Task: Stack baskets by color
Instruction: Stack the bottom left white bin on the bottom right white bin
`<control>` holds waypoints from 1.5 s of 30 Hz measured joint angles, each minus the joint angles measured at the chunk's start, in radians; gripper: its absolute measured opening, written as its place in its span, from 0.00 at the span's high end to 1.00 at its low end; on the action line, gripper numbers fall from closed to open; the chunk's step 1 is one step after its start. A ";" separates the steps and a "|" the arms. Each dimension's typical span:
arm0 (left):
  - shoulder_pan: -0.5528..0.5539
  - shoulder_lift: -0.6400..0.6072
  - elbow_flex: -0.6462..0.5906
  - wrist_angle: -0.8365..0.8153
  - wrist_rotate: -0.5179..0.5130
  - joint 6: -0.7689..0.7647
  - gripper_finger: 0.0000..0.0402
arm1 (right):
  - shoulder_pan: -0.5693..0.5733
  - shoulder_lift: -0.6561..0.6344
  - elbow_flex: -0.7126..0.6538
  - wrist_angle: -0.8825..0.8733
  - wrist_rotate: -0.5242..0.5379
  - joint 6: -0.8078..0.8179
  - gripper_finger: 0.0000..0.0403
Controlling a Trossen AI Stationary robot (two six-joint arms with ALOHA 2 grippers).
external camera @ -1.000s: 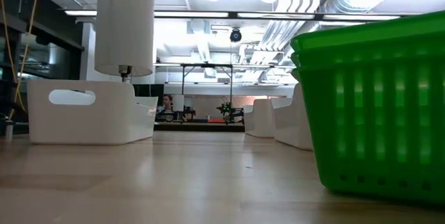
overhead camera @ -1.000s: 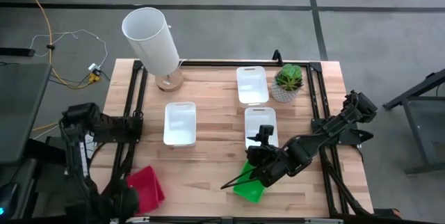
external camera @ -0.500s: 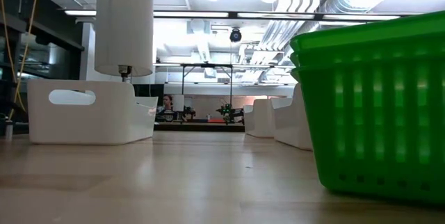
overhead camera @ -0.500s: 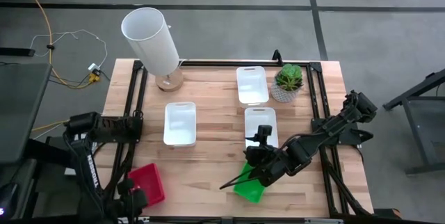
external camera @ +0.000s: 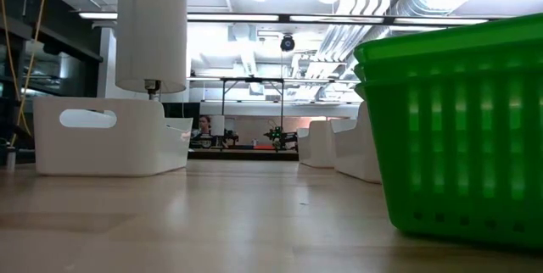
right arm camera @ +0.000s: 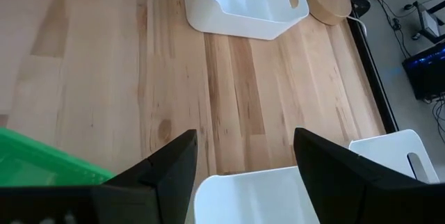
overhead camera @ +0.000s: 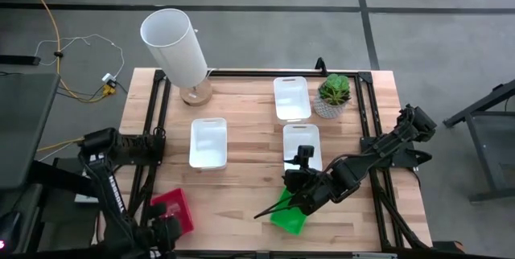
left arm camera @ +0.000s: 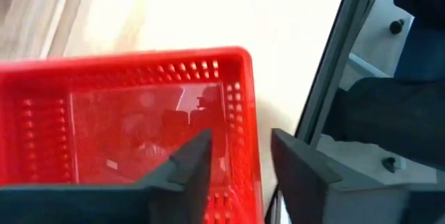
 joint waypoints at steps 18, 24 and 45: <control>0.248 -0.200 0.000 0.020 -0.509 0.680 0.53 | 0.037 -0.051 0.000 -0.163 -0.003 0.058 0.44; 0.424 -0.325 -0.156 0.340 -0.463 1.014 0.54 | 0.069 -0.054 -0.002 -0.270 0.011 0.161 0.44; 0.635 -0.800 -1.081 1.852 -0.052 1.537 0.60 | 0.024 -0.452 -0.795 0.981 0.107 -0.049 0.44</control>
